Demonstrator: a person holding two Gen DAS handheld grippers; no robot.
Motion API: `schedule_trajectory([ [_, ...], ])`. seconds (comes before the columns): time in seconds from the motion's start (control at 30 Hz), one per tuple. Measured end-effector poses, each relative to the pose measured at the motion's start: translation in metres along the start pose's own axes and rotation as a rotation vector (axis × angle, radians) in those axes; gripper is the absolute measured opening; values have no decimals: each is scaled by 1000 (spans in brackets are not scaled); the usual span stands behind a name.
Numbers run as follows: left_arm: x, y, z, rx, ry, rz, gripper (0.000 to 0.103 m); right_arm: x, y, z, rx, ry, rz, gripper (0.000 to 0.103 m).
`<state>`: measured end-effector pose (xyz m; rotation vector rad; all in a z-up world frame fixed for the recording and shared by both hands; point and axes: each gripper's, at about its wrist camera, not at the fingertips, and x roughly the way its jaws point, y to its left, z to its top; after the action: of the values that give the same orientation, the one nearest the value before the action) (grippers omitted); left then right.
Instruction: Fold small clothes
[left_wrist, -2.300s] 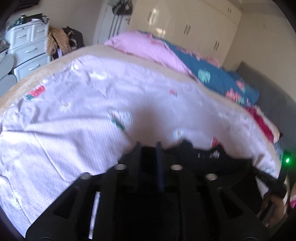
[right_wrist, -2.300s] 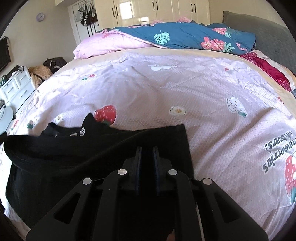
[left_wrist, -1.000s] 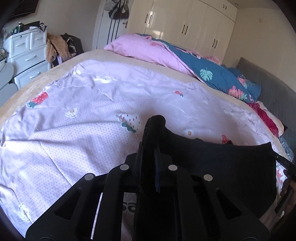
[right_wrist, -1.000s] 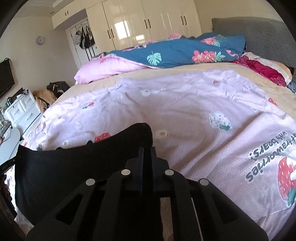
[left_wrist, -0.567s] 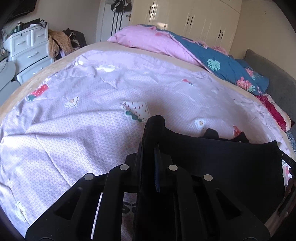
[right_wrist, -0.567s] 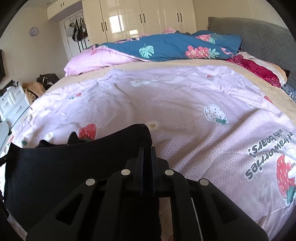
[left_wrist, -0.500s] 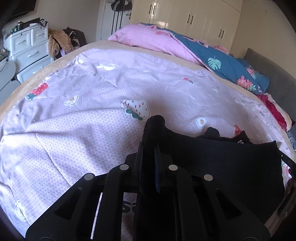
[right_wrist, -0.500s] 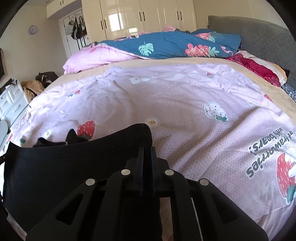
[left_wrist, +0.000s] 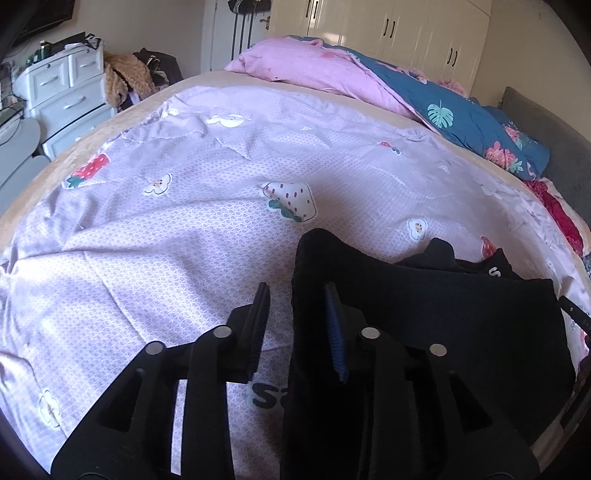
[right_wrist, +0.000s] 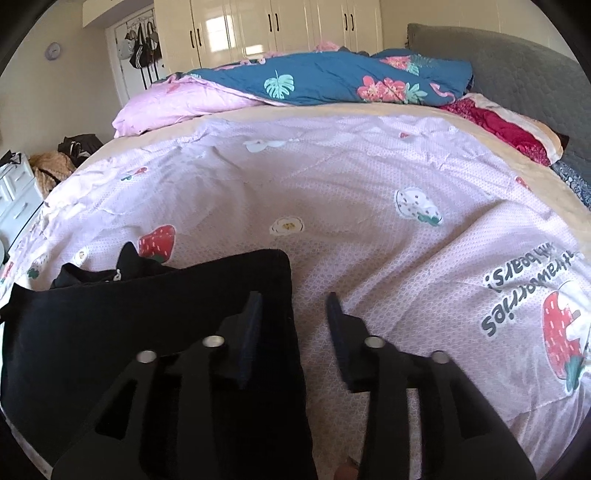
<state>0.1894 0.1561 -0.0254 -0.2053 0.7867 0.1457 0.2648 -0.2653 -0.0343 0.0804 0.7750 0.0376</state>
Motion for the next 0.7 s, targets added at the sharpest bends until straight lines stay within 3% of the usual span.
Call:
schedule_trajectory([
  [0.33, -27, -7, -12, 31, -14, 15, 58, -37, 21, -11, -84, -39, 65, 64],
  [0.7, -55, -22, -46, 70, 25, 8, 70, -61, 41, -52, -153, 37, 125, 71],
])
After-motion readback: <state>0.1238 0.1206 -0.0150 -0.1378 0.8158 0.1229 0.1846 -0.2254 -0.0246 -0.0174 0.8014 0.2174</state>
